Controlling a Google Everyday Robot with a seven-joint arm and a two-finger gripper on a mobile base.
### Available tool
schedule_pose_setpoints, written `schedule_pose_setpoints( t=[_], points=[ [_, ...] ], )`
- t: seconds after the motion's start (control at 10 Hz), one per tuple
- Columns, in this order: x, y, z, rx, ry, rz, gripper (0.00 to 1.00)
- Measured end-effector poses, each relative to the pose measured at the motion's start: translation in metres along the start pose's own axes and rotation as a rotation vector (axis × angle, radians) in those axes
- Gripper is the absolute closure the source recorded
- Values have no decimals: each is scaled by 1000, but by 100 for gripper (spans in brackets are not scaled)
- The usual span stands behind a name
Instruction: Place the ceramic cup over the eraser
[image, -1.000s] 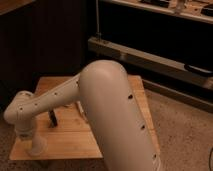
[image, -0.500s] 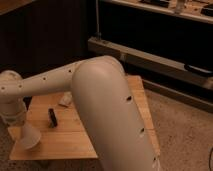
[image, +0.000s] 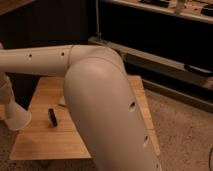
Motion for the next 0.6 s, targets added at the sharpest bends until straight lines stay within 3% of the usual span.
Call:
schedule_pose_setpoints(
  t=[0.3,0.6],
  points=[
    [-6,-16,-65,73,-50,8,100],
    [24,-31,-98,136,-56,49,100]
  ],
)
